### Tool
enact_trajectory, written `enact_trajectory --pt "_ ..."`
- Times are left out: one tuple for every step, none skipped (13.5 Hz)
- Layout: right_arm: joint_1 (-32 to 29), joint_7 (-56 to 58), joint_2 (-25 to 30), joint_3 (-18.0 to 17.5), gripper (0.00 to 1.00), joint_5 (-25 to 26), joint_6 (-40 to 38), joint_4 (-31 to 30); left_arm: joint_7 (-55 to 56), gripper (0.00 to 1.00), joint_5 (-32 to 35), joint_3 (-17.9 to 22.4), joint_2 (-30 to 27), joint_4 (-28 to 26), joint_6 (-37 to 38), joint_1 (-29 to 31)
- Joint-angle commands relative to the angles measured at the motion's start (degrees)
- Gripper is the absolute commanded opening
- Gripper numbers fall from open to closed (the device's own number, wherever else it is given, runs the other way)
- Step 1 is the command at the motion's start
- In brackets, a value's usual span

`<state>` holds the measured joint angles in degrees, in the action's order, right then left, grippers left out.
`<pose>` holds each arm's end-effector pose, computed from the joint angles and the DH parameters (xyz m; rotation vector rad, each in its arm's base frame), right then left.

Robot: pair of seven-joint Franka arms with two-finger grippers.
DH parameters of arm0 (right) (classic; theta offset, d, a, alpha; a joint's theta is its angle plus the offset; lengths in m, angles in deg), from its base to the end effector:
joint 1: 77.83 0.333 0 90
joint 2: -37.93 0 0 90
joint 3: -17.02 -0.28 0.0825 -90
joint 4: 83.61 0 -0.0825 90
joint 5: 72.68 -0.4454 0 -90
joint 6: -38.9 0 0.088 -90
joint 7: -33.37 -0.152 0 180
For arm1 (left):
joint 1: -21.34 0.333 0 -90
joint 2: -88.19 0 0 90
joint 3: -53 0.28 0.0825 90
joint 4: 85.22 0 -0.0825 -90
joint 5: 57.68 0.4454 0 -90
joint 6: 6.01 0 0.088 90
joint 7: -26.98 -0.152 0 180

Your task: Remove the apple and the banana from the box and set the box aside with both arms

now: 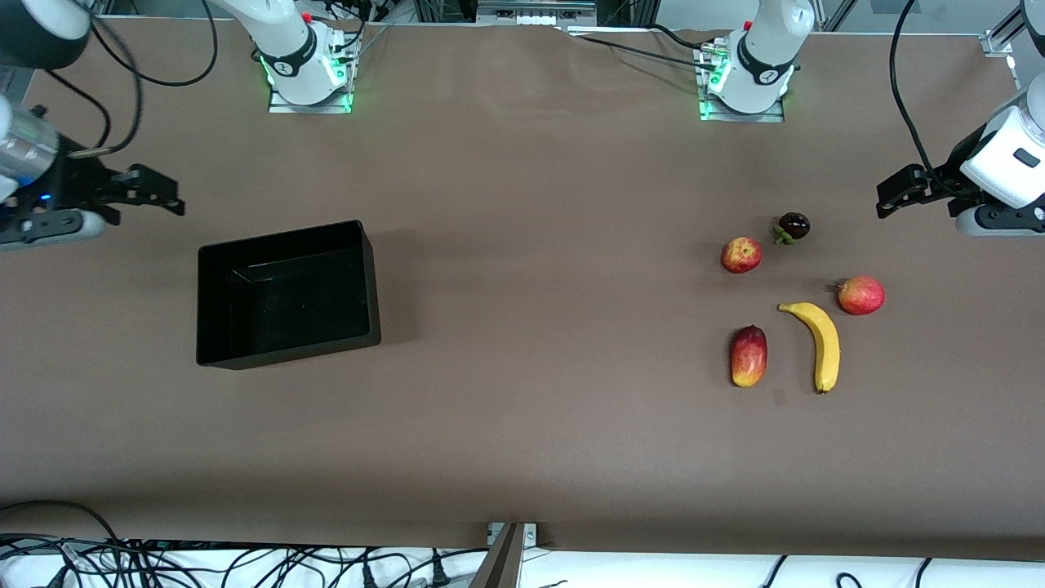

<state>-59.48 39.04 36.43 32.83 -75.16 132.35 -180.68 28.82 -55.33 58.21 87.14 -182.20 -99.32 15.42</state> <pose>0.6156 0.0347 0.4674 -3.0929 -0.2146 0.1355 0.6099 -0.0013 0.4947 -3.1005 -0.0254 0.0696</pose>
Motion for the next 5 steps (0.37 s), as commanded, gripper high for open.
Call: enact_trajectory --pt "-8.0 -2.2 1.1 -9.0 1.0 2.0 -0.5 -0.7 -0.5 1.0 0.3 0.0 0.0 3.8 2.4 -0.3" --pt "-9.1 -2.7 0.9 -10.7 1.0 2.2 -0.9 0.3 -0.3 1.0 0.3 0.1 0.5 5.7 4.5 -0.6" --pt "-9.2 -3.7 0.3 -10.8 1.0 2.3 -1.2 1.9 -0.4 1.0 0.3 0.1 0.6 6.2 5.0 -0.6" --pt "-9.3 -3.8 -0.4 -10.7 1.0 2.1 -1.3 2.7 -0.5 1.0 0.2 0.1 0.6 6.2 5.1 -0.5" --pt "-9.3 -3.7 -0.4 -10.7 1.0 2.0 -1.3 2.8 -0.4 1.0 0.2 0.1 0.6 6.2 5.1 -0.6"
